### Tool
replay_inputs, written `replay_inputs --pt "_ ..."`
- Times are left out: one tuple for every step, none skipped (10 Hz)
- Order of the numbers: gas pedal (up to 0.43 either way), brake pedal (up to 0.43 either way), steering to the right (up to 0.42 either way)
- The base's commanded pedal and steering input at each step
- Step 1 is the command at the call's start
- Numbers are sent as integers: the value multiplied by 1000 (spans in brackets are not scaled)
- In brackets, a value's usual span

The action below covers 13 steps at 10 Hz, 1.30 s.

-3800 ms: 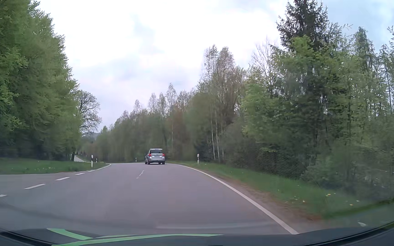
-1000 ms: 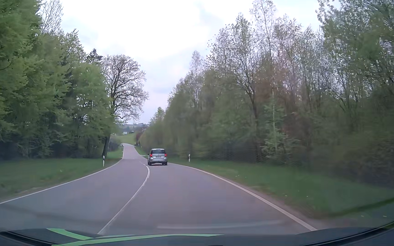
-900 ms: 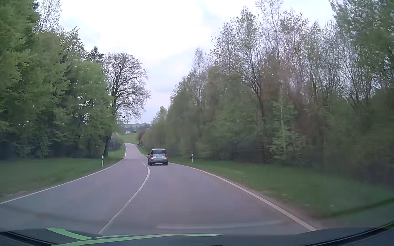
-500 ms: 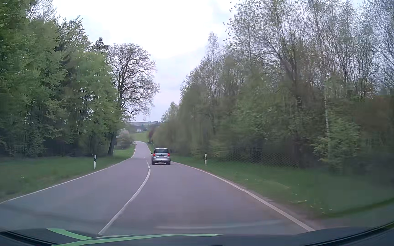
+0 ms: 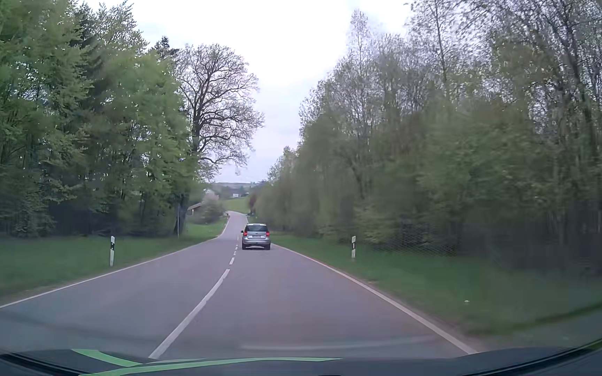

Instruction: Follow the waypoints while adhering to traffic rules and regulations

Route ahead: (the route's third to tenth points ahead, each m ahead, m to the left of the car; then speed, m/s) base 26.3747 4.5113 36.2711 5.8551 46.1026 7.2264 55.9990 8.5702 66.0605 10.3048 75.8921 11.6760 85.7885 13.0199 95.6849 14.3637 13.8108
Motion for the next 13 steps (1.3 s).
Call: replay_inputs --pt "169 0 -43" --pt "150 0 -43" --pt "118 0 -42" --pt "98 0 -40" --pt "79 0 -37" --pt "47 0 -33" --pt "28 0 -28" --pt "20 0 -22" --pt "0 0 -16" --pt "0 0 -16" --pt "0 0 -16" --pt "0 0 -16" --pt "0 0 -15"
